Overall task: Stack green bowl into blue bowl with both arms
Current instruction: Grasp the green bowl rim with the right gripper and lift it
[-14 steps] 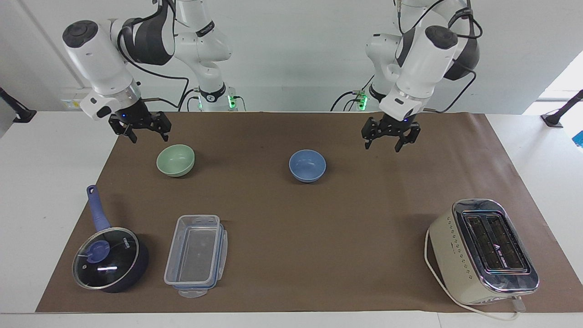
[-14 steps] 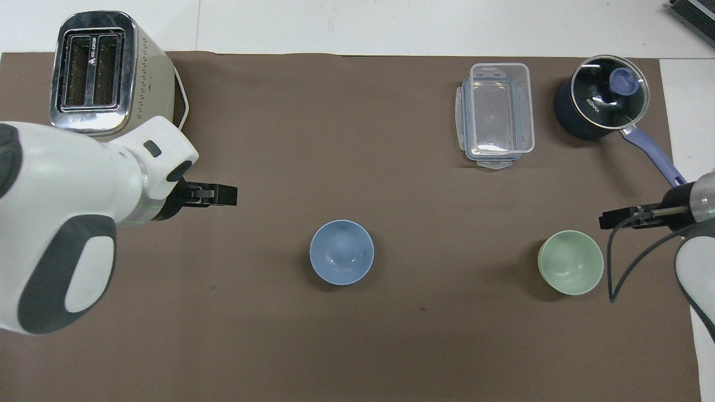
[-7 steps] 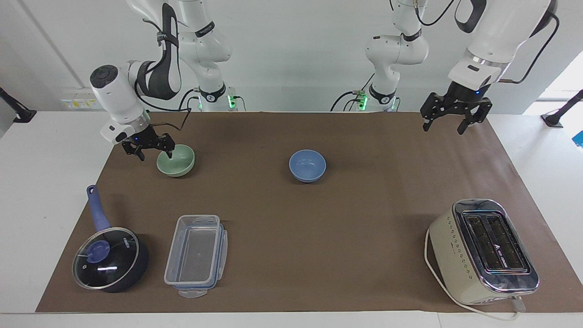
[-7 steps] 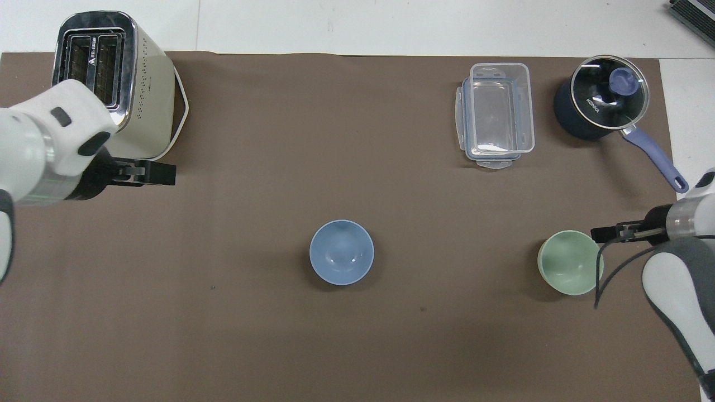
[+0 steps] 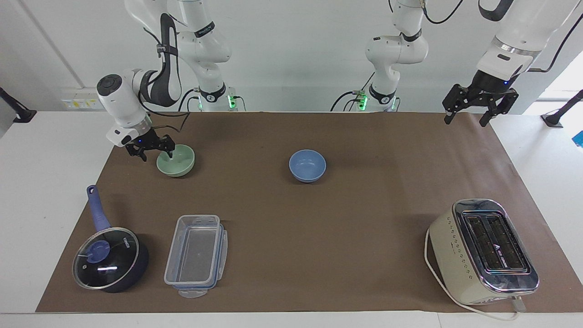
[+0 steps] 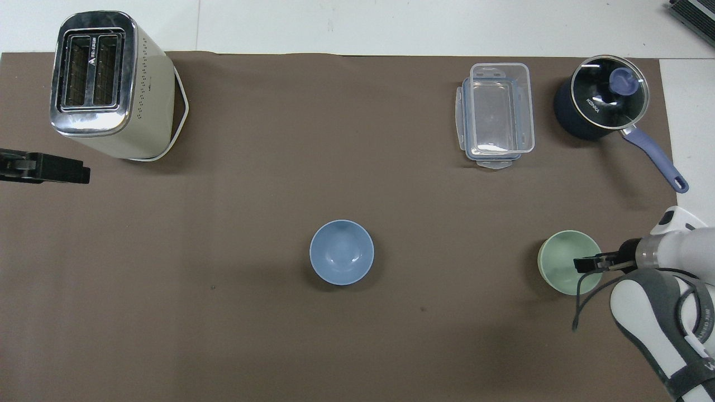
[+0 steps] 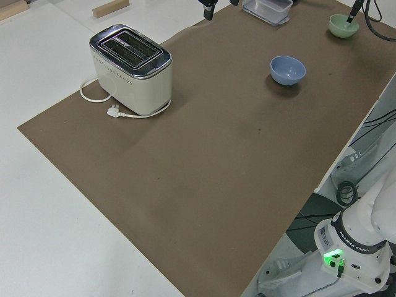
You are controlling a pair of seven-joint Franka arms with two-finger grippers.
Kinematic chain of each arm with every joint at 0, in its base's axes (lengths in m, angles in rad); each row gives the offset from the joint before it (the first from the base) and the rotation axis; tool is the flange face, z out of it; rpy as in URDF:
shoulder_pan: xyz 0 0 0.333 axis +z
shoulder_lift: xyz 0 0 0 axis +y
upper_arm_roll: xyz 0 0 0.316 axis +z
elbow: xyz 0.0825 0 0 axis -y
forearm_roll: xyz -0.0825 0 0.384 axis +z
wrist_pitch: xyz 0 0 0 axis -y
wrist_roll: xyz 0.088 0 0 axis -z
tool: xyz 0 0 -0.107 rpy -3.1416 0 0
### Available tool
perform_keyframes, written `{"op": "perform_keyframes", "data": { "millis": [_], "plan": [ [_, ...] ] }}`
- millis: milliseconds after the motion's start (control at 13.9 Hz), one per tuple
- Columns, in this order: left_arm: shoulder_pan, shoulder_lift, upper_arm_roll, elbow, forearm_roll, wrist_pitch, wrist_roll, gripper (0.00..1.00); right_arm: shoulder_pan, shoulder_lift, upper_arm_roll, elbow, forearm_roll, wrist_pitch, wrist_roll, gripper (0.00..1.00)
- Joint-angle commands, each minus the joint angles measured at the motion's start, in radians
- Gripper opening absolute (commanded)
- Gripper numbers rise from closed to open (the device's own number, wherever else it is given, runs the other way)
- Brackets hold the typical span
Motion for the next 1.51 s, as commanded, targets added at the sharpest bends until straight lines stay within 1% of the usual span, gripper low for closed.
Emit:
{"op": "perform_keyframes", "data": {
  "millis": [0, 72, 143, 215, 287, 358, 502, 573, 645, 789, 932, 1147, 1219, 1362, 1434],
  "plan": [
    [0.013, 0.014, -0.010, 0.042, 0.035, -0.036, 0.044, 1.00, -0.010, 0.007, 0.007, -0.012, -0.009, 0.022, -0.019, 0.59],
    [0.014, 0.017, -0.010, 0.042, 0.036, -0.037, 0.060, 1.00, -0.011, 0.009, 0.007, -0.012, -0.008, 0.024, -0.018, 0.48],
    [0.014, 0.020, -0.010, 0.042, 0.036, -0.037, 0.060, 1.00, -0.013, 0.023, 0.007, -0.012, -0.002, 0.033, -0.016, 0.45],
    [0.019, 0.021, -0.010, 0.042, 0.036, -0.037, 0.062, 1.00, -0.013, 0.033, 0.007, -0.012, 0.004, 0.040, -0.016, 0.39],
    [0.036, 0.027, -0.012, 0.044, 0.035, -0.039, 0.062, 1.00, -0.013, 0.035, 0.007, -0.011, 0.007, 0.037, -0.010, 0.14],
    [0.037, 0.044, -0.013, 0.057, 0.035, -0.039, 0.062, 1.00, -0.014, 0.037, 0.007, -0.009, 0.009, 0.034, -0.005, 0.00],
    [0.036, 0.087, -0.015, 0.119, 0.035, -0.077, 0.060, 1.00, -0.014, 0.041, 0.007, 0.003, 0.015, 0.021, 0.001, 0.00],
    [0.036, 0.083, -0.015, 0.117, 0.038, -0.076, 0.060, 1.00, -0.011, 0.038, 0.007, 0.017, 0.015, 0.001, 0.001, 0.00],
    [0.031, 0.070, -0.015, 0.102, 0.035, -0.083, 0.060, 1.00, -0.001, 0.035, 0.007, 0.067, 0.015, -0.056, -0.001, 0.00],
    [0.027, 0.034, -0.017, 0.047, 0.035, -0.090, 0.060, 1.00, 0.022, 0.035, 0.014, 0.191, 0.015, -0.226, -0.001, 0.00],
    [0.031, 0.027, -0.015, 0.041, 0.033, -0.103, 0.057, 1.00, 0.081, 0.035, 0.014, 0.284, 0.015, -0.356, 0.031, 0.00],
    [0.034, 0.027, -0.017, 0.042, 0.032, -0.109, 0.051, 1.00, 0.195, 0.037, 0.016, 0.379, 0.017, -0.470, 0.172, 0.00],
    [0.034, 0.027, -0.017, 0.044, 0.033, -0.109, 0.051, 1.00, 0.243, 0.038, 0.016, 0.393, 0.027, -0.495, 0.233, 0.00],
    [0.036, 0.029, -0.017, 0.045, 0.032, -0.106, 0.052, 1.00, 0.337, 0.038, 0.016, 0.394, 0.105, -0.489, 0.350, 0.00],
    [0.036, 0.029, -0.015, 0.047, 0.032, -0.106, 0.052, 1.00, 0.386, 0.041, 0.016, 0.399, 0.109, -0.477, 0.413, 0.00]
  ]
}}
